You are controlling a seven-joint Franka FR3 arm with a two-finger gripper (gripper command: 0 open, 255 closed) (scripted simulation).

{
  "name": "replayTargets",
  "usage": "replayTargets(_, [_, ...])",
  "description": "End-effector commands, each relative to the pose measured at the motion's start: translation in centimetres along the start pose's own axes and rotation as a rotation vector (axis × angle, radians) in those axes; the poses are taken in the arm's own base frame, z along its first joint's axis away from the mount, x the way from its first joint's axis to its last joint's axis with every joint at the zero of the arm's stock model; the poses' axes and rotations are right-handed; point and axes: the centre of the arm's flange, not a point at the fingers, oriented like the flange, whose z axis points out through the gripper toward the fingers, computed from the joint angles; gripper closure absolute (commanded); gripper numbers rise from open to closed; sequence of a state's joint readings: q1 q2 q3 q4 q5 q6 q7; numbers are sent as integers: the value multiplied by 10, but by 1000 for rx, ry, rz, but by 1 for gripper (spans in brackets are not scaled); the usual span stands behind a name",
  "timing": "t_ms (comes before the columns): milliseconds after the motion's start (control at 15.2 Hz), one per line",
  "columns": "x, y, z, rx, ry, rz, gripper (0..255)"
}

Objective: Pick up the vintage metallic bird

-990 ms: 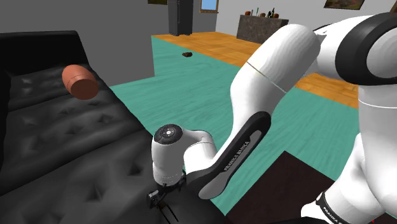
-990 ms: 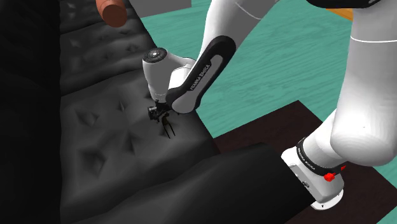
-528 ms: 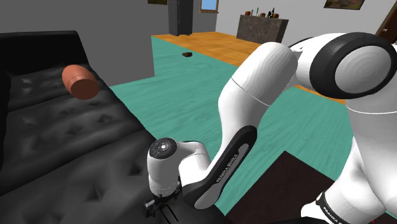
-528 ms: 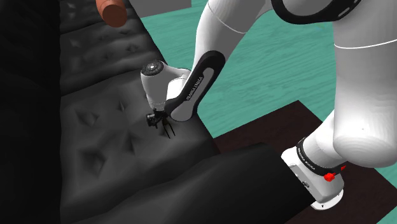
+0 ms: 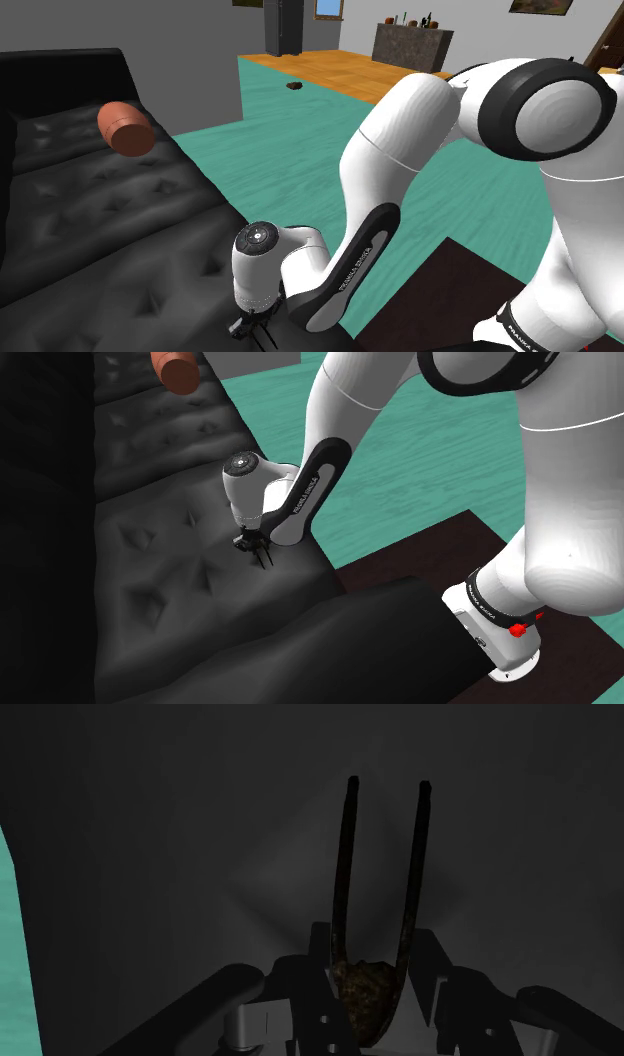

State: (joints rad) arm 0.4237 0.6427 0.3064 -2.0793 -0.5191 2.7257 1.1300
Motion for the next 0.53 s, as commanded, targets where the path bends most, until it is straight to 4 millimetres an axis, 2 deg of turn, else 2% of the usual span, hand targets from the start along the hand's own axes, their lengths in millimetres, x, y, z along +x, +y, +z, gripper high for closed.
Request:
replayTargets(0, [0,5,4,-11,-7,5,255])
replayTargets(264, [0,3,4,-12,-7,5,255])
replayTargets(462, [1,3,-11,-12,-7,5,255])
